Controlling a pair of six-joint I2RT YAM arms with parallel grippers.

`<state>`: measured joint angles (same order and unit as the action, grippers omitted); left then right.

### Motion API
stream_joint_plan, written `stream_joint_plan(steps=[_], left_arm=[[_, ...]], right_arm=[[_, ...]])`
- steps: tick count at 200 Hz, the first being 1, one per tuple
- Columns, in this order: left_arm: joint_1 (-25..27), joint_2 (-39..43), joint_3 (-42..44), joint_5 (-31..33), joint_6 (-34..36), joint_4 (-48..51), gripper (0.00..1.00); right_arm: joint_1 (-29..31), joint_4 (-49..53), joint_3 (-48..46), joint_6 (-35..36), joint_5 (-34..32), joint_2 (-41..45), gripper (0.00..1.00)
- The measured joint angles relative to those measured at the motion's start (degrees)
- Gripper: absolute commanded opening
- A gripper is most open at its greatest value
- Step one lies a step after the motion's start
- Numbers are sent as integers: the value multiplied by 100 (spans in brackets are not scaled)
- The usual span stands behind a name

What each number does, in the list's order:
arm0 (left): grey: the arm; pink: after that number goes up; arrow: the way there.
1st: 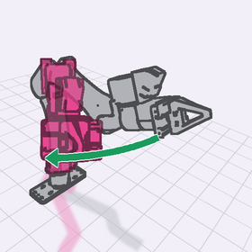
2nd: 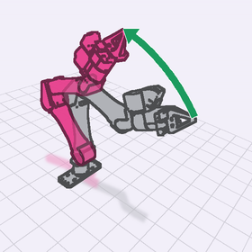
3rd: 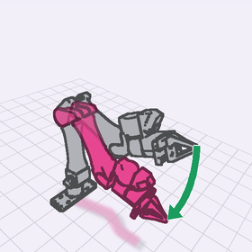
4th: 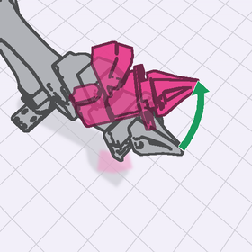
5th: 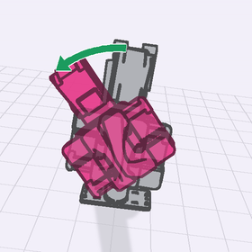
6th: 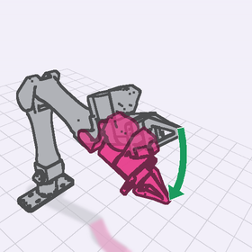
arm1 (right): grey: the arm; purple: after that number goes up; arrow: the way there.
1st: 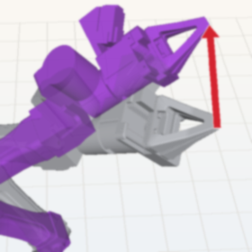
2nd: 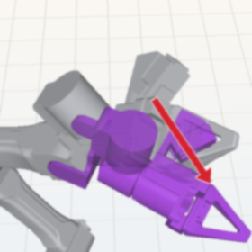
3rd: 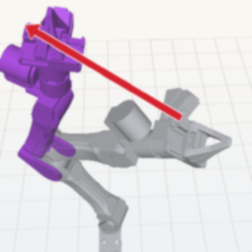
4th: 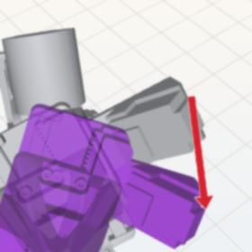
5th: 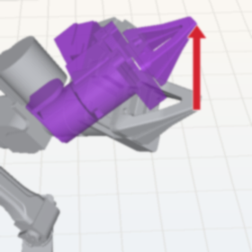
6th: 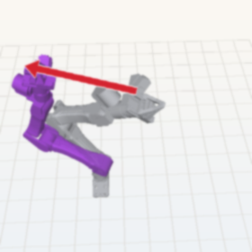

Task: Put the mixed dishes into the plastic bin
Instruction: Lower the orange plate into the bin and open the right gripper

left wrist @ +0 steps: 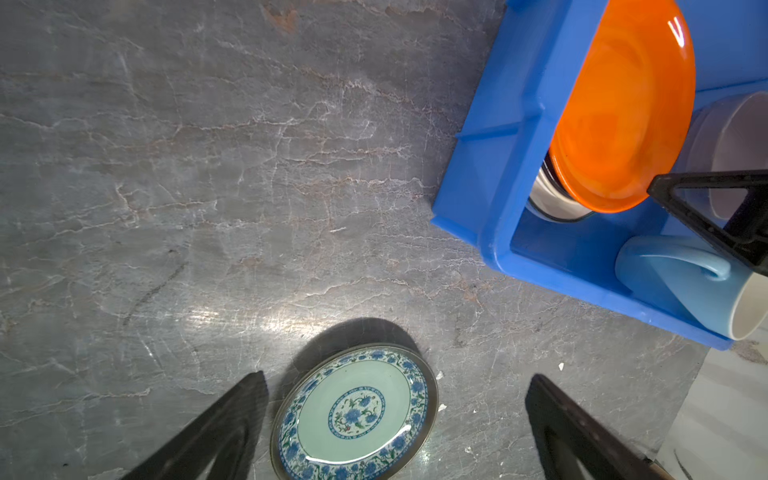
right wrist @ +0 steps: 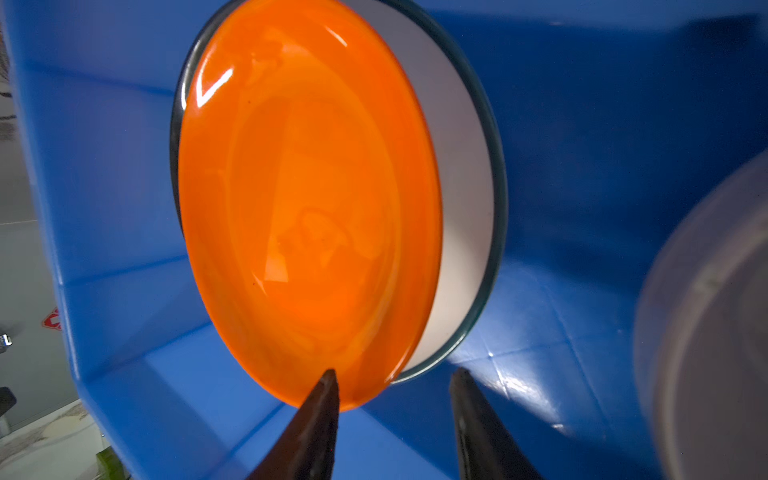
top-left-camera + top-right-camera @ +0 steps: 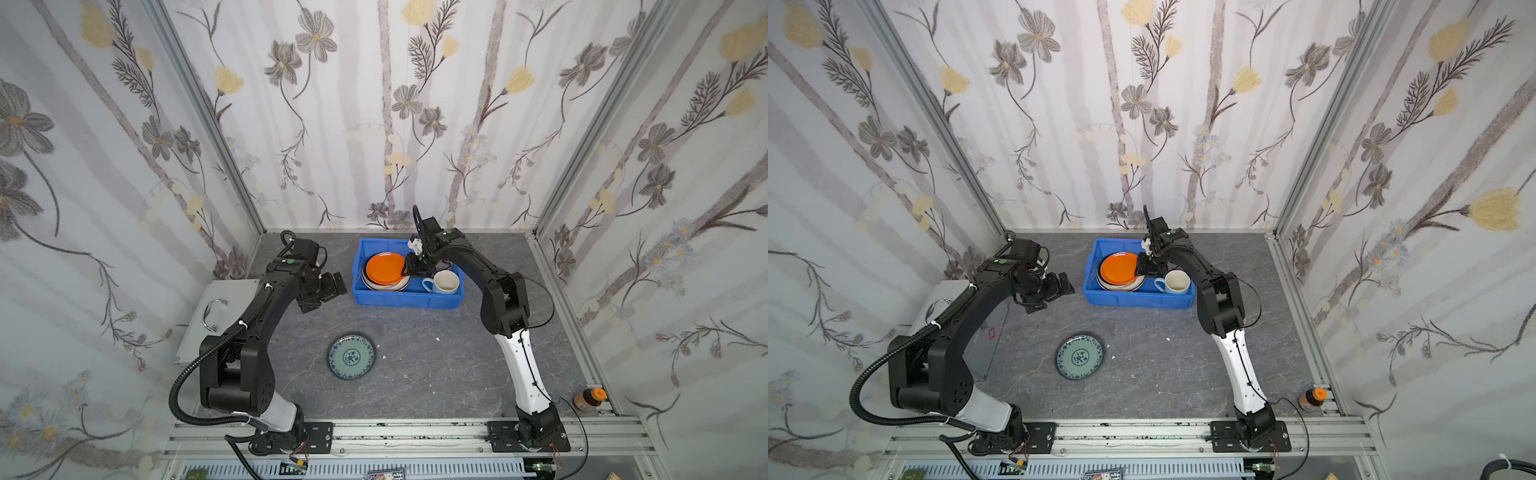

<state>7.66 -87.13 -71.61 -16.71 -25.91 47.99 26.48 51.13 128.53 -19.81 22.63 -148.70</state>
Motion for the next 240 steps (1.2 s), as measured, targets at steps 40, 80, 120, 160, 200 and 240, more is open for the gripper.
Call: stream_joint_plan(steps=[40, 80, 120, 160, 200, 240], left_arm=[[0, 343, 275, 66, -109, -24, 100], [0, 452, 378, 151, -175, -33, 100], [0, 166, 129, 138, -227, -66, 100], [7, -179, -186, 57, -245, -105, 100], [13, -332, -304, 35, -243, -105, 100], [15, -345, -306, 37, -234, -101, 100]], right_arm=[[90, -20, 2, 44, -90, 4, 45], [127, 4, 114, 90, -278, 4, 46], [118, 101, 162, 236, -651, 9, 46], [131, 90, 164, 282, -745, 22, 46], [291, -24, 201, 339, -684, 42, 46], [431, -85, 413, 337, -516, 0, 46]])
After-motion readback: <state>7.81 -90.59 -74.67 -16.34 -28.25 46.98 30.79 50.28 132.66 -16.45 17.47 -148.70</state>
